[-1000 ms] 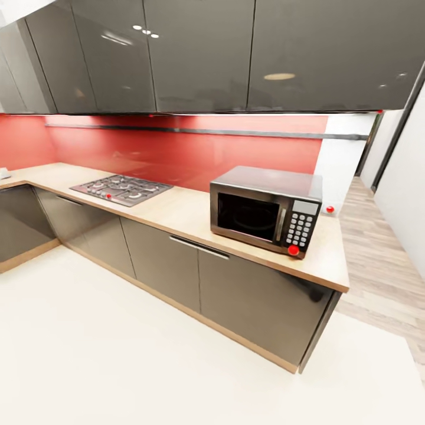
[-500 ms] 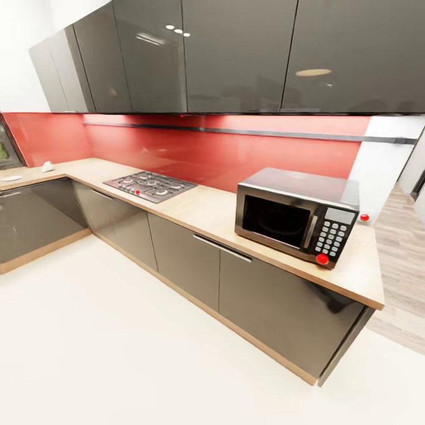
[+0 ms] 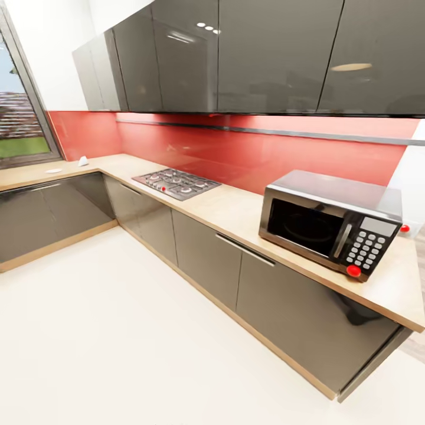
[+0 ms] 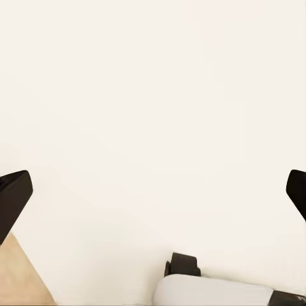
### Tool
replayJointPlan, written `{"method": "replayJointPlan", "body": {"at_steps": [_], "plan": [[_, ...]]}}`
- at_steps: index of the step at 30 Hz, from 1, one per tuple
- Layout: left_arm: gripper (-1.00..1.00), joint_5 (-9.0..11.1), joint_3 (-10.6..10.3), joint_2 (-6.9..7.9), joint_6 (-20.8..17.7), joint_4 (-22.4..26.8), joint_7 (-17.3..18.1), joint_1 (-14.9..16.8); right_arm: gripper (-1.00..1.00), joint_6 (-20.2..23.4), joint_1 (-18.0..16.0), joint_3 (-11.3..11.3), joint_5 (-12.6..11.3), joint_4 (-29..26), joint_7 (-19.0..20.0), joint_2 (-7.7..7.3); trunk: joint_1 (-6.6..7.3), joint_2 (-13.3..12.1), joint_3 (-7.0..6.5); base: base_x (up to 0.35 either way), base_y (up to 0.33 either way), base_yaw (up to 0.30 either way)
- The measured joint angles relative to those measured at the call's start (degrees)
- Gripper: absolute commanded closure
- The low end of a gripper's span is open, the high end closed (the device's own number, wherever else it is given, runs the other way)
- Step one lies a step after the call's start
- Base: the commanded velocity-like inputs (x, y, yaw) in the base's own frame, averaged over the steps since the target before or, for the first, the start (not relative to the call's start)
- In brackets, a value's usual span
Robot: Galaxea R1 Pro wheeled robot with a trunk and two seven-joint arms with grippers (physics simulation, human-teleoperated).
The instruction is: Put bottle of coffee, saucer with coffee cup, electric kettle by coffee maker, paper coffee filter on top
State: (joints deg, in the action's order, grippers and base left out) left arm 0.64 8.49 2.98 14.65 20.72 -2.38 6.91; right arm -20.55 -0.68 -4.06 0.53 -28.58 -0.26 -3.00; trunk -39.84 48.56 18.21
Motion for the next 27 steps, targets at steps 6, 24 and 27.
{"method": "replayJointPlan", "body": {"at_steps": [6, 24, 27], "plan": [[-1.00, 0.00, 0.00, 0.00, 0.00, 0.00, 0.00, 0.02, -1.00, 0.02, 0.00, 0.00, 0.01, 0.00, 0.02, 0.00, 1.32, -2.41, -0.78, 0.000, 0.000, 0.261], [-1.00, 0.00, 0.00, -0.05, 0.00, 0.00, 0.00, -0.02, -1.00, 0.00, 0.00, 0.00, 0.01, 0.00, 0.02, 0.00, 5.28, -9.64, -3.14, 0.000, 0.000, 0.261], [-1.00, 0.00, 0.04, -0.06, 0.03, 0.03, 0.03, 0.00, -1.00, 0.01, 0.00, 0.01, 0.02, 0.00, 0.02, 0.00, 5.28, -9.66, -3.00, 0.000, 0.000, 0.261]]}}
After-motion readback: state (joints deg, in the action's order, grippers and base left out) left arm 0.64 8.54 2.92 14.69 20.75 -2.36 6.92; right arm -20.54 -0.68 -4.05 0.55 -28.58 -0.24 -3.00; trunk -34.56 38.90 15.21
